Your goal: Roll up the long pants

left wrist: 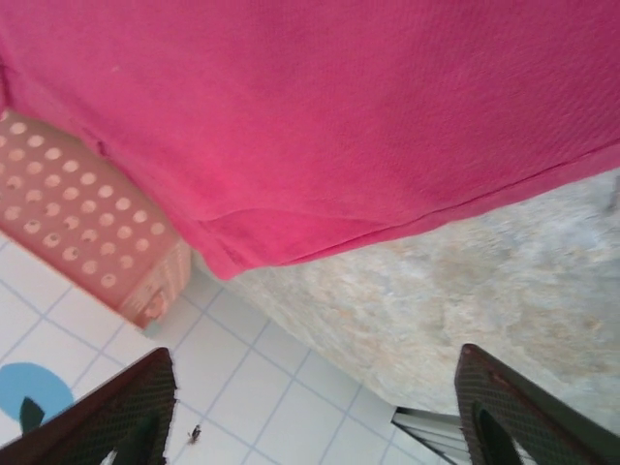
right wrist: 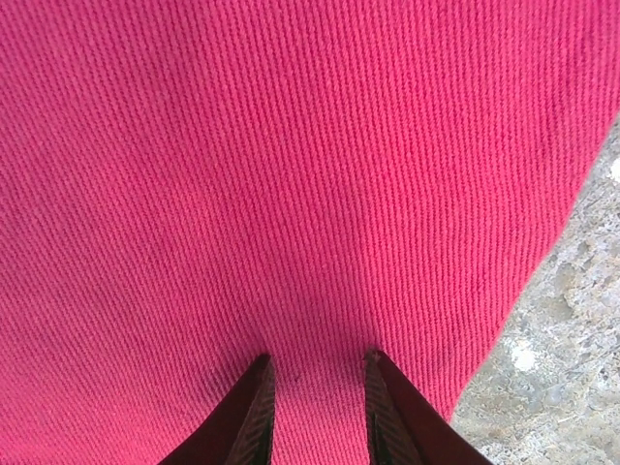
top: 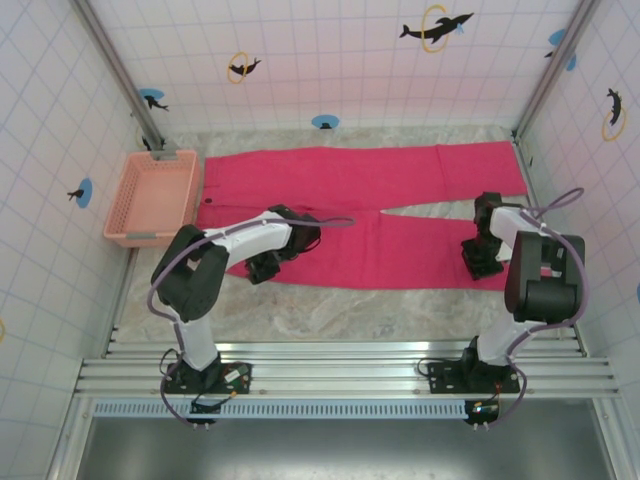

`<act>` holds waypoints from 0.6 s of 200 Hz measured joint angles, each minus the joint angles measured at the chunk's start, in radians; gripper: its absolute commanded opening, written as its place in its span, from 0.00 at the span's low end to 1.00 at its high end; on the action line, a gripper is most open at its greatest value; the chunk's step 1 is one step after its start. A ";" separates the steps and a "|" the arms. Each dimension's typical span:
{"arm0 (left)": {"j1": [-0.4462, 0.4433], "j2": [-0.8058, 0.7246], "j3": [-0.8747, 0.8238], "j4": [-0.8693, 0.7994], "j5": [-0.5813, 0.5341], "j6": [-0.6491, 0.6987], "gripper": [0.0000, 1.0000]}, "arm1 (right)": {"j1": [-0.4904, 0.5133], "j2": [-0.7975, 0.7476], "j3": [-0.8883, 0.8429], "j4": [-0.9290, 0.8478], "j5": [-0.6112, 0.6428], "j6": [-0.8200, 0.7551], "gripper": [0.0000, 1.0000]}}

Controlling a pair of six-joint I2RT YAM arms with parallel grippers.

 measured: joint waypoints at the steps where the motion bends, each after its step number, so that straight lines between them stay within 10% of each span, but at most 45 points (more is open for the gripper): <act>1: 0.000 0.002 0.000 0.000 0.002 -0.001 0.70 | 0.000 0.000 0.000 0.000 -0.001 -0.001 0.29; 95: -0.019 0.158 -0.002 -0.013 0.093 -0.039 0.59 | -0.032 0.004 0.007 -0.006 -0.037 -0.053 0.30; 120: -0.019 0.159 -0.001 -0.013 0.087 -0.041 0.11 | -0.032 0.004 0.008 -0.006 -0.036 -0.063 0.30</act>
